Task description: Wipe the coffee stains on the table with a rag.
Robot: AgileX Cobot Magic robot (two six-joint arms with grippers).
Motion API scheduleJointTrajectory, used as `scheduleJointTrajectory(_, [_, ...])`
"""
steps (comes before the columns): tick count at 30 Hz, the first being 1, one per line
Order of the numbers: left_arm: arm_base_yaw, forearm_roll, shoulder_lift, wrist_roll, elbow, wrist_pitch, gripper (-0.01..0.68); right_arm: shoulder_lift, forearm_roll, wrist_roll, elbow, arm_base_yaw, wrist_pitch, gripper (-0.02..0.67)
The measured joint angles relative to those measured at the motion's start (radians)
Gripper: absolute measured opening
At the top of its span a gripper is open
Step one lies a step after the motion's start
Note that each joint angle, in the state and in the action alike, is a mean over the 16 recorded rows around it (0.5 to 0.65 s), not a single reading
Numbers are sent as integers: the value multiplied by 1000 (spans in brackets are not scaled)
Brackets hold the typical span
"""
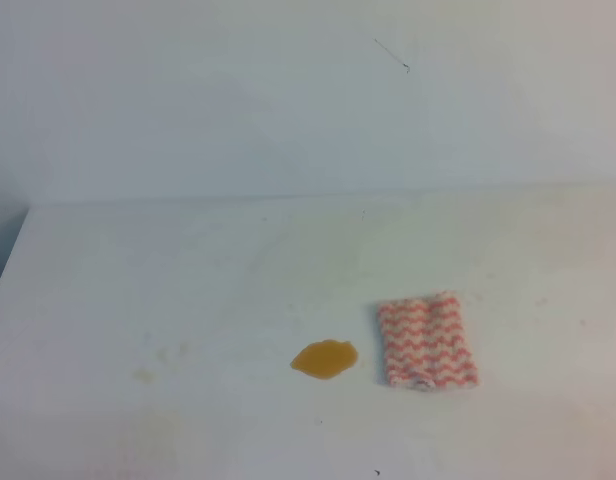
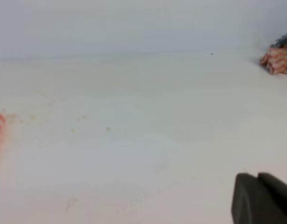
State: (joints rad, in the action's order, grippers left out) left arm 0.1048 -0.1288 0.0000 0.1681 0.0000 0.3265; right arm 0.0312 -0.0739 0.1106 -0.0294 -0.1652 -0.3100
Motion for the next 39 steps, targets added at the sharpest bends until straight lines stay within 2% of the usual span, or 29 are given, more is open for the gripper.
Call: scheduleJointTrajectory(39, [0, 0, 0, 0, 0, 0, -1, 0, 0, 0, 0, 0, 0, -4])
